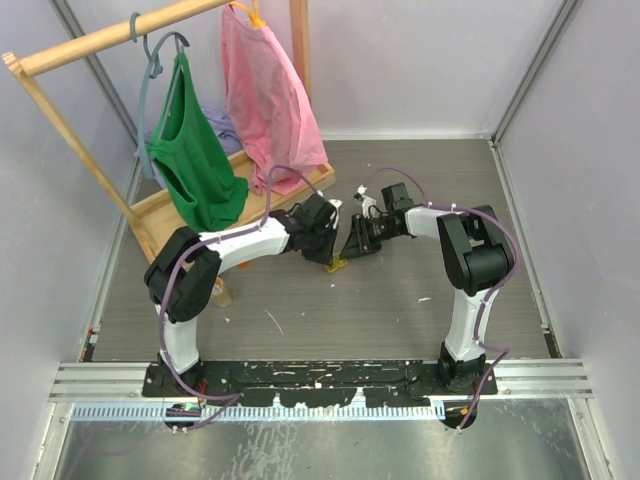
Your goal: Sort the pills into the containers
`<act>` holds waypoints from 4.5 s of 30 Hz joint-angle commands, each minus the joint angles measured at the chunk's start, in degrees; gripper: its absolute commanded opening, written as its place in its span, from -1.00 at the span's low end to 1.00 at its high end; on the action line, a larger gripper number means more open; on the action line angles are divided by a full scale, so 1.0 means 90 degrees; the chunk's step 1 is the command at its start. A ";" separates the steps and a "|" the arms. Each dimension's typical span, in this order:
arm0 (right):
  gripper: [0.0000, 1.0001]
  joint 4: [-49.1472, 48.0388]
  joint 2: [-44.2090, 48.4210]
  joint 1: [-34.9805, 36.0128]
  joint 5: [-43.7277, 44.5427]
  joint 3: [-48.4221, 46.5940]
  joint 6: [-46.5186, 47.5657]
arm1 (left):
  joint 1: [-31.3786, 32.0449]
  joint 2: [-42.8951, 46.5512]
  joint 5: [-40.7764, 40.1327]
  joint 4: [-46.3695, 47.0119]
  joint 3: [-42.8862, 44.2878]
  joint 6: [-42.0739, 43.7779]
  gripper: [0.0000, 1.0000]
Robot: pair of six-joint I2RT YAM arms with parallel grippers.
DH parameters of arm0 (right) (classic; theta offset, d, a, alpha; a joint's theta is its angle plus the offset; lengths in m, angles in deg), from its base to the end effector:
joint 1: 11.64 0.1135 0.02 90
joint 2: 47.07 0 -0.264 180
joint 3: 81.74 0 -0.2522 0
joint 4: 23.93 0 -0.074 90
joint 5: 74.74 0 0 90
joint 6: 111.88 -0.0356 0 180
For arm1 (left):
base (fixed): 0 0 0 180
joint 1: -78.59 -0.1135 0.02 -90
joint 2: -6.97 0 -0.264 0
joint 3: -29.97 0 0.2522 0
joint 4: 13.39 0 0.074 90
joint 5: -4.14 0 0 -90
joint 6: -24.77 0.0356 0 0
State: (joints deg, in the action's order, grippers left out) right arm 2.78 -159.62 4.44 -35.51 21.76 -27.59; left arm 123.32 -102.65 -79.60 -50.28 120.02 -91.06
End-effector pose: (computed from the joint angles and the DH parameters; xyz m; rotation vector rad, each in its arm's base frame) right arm 0.3472 0.1288 0.1231 -0.5226 2.5140 1.3055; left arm 0.2862 -0.2890 0.1865 0.4809 2.6220 -0.5829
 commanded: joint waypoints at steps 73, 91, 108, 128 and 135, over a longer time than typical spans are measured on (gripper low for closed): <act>1.00 0.2516 0.4875 -0.1492 0.1598 -0.5699 -0.1032 | -0.0048 0.7600 -0.0247 -0.1648 0.1194 0.0776 0.96; 1.00 0.2573 0.4907 -0.1583 0.1838 -0.5651 -0.1040 | -0.0052 0.7473 -0.0246 -0.1766 0.1071 0.1008 0.96; 1.00 0.2458 0.5037 -0.1932 0.1927 -0.5267 -0.0929 | -0.0053 0.7369 -0.0116 -0.1709 0.0819 0.1177 0.96; 1.00 0.2478 0.5034 -0.2075 0.1788 -0.5222 -0.0826 | -0.0050 0.7636 0.0019 -0.1508 0.0372 0.0902 0.96; 1.00 0.2515 0.5045 -0.2067 0.1708 -0.5217 -0.0767 | -0.0049 0.7635 0.0001 -0.1482 0.0299 0.0831 0.96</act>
State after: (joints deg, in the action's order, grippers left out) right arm 27.67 -115.55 -14.01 -19.14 -24.99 -35.46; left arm 123.10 -34.13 -80.76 -66.83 122.78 -82.82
